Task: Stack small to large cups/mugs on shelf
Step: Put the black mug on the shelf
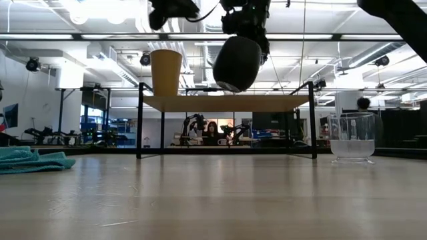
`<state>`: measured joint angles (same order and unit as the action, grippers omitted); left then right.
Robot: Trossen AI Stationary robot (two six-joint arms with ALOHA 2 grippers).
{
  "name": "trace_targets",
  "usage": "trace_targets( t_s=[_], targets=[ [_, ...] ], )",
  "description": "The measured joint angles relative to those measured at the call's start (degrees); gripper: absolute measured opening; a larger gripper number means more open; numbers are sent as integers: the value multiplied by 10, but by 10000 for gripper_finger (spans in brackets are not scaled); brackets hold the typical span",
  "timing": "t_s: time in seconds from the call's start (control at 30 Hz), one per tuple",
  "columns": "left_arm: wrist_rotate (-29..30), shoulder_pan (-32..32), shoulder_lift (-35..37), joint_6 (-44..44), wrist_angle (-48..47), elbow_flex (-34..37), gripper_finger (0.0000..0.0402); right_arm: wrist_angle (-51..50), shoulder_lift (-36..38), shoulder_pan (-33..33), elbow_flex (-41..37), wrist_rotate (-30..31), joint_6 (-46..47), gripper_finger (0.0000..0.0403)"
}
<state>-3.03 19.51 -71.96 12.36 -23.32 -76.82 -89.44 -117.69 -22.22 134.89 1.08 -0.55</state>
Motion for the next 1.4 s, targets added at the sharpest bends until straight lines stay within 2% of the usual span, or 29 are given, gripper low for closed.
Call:
trace_targets(
  t_s=[0.3, 0.57, 0.9, 1.4],
  targets=[
    [19, 0, 93, -13, 1, -5, 63, -4, 2, 89, 0, -28, 36, 13],
    [18, 0, 155, -13, -1, -5, 63, -4, -37, 165, -2, -27, 83, 13],
    [21, 0, 165, -12, -2, -4, 63, -6, -105, 213, -3, -60, 146, 13],
    [16, 0, 158, -25, -3, -4, 63, -6, -181, 238, -3, -60, 171, 13]
  ],
)
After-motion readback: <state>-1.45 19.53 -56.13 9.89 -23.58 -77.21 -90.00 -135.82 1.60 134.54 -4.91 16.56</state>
